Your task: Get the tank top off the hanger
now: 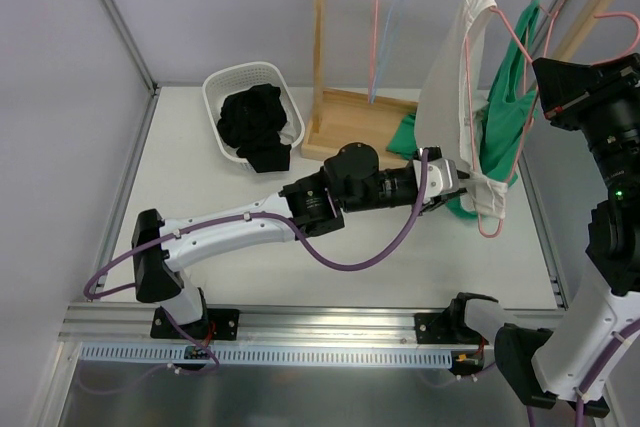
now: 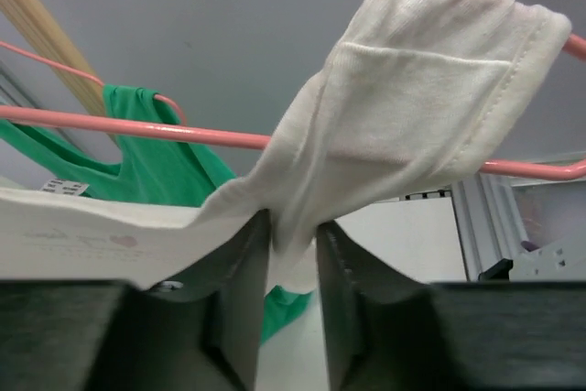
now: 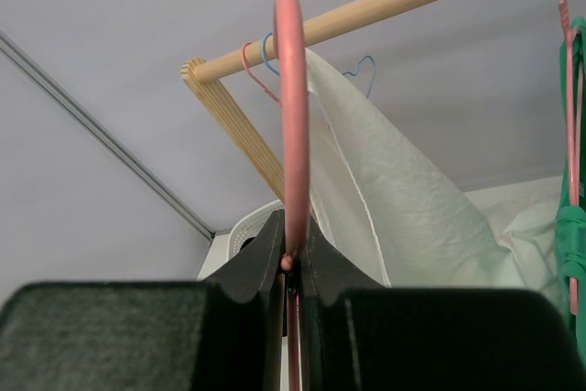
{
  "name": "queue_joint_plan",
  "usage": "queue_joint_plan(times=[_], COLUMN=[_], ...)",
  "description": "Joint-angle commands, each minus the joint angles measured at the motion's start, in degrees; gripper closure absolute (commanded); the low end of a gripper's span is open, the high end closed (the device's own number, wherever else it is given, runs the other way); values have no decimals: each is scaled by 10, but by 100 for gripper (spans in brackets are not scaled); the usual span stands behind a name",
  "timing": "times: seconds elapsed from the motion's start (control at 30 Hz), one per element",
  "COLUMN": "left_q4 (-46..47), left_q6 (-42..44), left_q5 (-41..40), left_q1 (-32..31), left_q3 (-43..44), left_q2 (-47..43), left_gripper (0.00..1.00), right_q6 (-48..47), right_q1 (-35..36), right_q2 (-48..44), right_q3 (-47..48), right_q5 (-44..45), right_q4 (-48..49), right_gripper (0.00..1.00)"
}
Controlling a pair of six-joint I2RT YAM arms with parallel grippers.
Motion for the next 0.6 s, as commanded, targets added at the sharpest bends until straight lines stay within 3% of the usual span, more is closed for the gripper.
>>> queue_joint_plan(times=[0.0, 0.1, 0.23, 0.57], left_q4=[31, 28, 1, -31], left_q6=[7, -18, -48, -48], left_q5=[-9, -2, 28, 11], left_q1=[0, -1, -12, -77], left_q3=[29, 43, 74, 63], left_q2=[-3, -4, -12, -50], left_gripper=[77, 100, 100, 100], right_q6=[23, 16, -13, -73], right_q1=[3, 3, 3, 3], right_q2=[-6, -6, -4, 8], right_q3=[23, 20, 12, 0], right_q5=[-15, -8, 14, 46], right_q4=[30, 30, 40, 67], right_gripper=[100, 100, 100, 100])
